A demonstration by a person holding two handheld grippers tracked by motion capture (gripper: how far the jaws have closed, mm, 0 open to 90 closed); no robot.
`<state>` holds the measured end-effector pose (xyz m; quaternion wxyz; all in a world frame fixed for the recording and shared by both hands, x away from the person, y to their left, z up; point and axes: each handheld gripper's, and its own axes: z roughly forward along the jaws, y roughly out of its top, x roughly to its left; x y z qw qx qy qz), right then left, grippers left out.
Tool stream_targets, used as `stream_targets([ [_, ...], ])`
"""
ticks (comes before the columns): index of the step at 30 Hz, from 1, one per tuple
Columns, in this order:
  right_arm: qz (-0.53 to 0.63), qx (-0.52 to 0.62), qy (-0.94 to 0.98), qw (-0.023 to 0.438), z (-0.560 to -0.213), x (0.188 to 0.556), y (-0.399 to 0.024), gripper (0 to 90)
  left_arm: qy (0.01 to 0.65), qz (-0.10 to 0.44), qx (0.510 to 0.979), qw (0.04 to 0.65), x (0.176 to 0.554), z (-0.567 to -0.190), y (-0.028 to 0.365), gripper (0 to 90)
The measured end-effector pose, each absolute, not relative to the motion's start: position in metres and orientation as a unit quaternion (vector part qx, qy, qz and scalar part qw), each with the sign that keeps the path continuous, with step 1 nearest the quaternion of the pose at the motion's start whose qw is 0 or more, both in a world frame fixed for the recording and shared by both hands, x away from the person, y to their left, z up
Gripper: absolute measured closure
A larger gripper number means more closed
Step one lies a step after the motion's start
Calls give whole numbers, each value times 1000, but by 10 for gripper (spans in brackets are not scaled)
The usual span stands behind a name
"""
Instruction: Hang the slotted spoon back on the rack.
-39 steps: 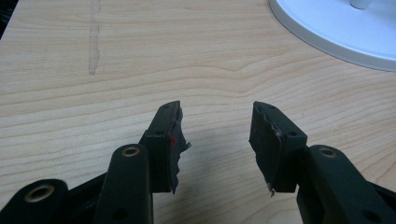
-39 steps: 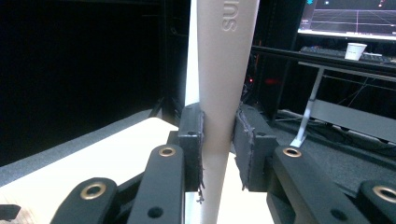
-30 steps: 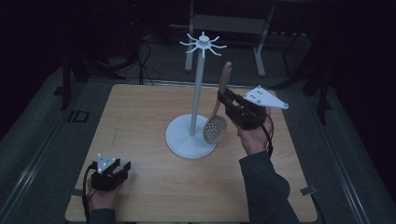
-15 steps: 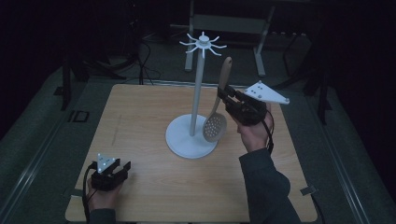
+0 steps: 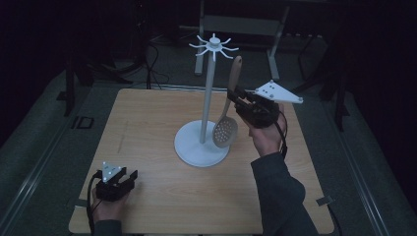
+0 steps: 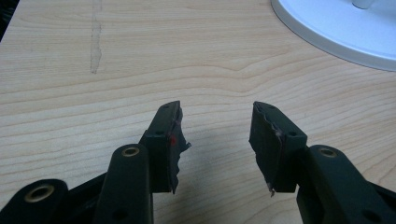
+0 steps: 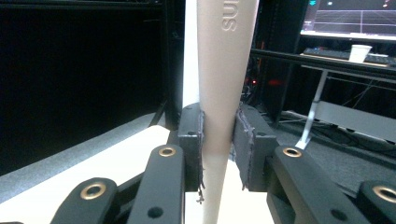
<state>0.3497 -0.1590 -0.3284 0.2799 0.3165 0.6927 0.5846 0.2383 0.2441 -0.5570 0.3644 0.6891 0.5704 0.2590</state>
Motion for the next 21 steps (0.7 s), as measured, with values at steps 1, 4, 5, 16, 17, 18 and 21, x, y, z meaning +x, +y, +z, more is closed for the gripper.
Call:
stream_targets([
  [1, 584, 316, 694, 279, -329, 350, -158, 737, 571, 259, 689, 364, 238, -557, 244, 539],
  [4, 581, 314, 697, 279, -329, 352, -156, 737, 571, 260, 689, 364, 238, -557, 244, 539],
  [5, 580, 315, 698, 278, -329, 353, -156, 736, 571, 260, 688, 365, 238, -557, 244, 539],
  [16, 582, 316, 702, 262, -328, 360, -152, 736, 573, 260, 686, 365, 237, -557, 245, 538],
  [17, 581, 315, 703, 263, -328, 361, -152, 737, 573, 260, 686, 365, 237, -557, 245, 539],
  [18, 581, 316, 703, 263, -327, 361, -152, 736, 573, 260, 686, 366, 237, -557, 245, 539],
  [21, 583, 318, 702, 258, -326, 364, -151, 737, 573, 260, 685, 366, 237, -557, 245, 539],
])
